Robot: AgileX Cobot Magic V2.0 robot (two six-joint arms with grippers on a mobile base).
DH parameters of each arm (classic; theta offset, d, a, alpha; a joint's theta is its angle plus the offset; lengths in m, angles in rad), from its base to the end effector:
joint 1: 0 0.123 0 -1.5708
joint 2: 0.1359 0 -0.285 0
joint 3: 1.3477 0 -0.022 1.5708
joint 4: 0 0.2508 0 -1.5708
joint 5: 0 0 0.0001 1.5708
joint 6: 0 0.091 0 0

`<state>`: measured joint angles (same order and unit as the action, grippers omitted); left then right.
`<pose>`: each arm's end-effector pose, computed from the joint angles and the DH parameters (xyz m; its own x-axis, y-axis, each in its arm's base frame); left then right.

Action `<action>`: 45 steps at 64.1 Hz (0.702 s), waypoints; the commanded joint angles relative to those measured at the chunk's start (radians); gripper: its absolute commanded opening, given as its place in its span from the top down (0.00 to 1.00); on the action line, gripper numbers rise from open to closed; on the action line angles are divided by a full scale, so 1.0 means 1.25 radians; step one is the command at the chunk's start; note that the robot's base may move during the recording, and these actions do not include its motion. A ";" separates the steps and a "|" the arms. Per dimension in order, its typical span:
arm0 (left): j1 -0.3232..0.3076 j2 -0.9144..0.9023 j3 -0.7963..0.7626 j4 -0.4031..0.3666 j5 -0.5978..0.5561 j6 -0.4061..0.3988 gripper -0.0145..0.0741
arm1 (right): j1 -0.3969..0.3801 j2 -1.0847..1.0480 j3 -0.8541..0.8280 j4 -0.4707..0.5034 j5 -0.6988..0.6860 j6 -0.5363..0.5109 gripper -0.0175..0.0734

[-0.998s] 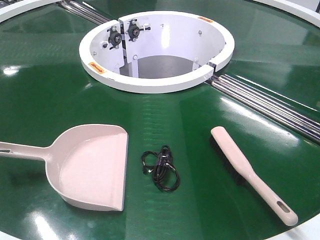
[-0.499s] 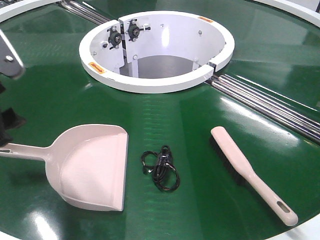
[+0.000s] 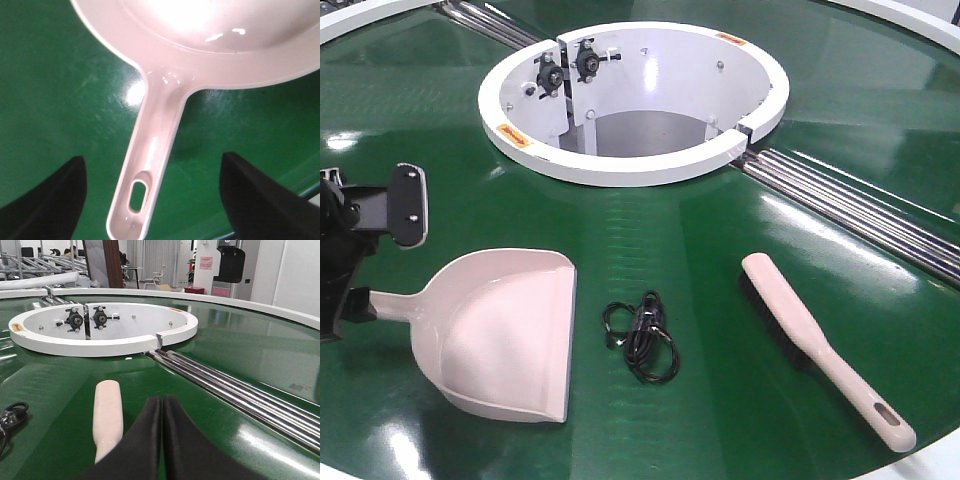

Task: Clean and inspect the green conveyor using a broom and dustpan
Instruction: 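Lower the left gripper onto the pink dustpan handle and grasp it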

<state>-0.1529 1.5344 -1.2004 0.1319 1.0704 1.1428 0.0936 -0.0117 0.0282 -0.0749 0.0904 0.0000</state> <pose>0.2979 -0.0353 0.2792 -0.2264 0.9739 0.0136 0.9366 0.2139 0.2775 0.0566 0.0047 0.1961 -0.0128 -0.0761 -0.9970 -0.0879 0.9933 -0.0746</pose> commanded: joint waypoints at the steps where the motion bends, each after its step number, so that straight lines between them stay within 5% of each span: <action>1: -0.001 -0.010 -0.024 0.002 -0.024 0.033 0.24 | 0.001 -0.009 0.002 -0.002 -0.056 0.000 0.82; 28: -0.001 0.065 -0.024 0.022 -0.078 0.041 0.13 | 0.001 -0.009 0.002 -0.002 -0.056 0.000 0.82; 45: -0.001 0.111 -0.024 0.023 -0.110 0.120 0.14 | 0.000 -0.009 0.002 -0.002 -0.056 0.000 0.82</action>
<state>-0.1529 1.6908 -1.2012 0.1581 0.9587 1.2615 0.0936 -0.0117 0.0282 -0.0749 0.0904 0.0000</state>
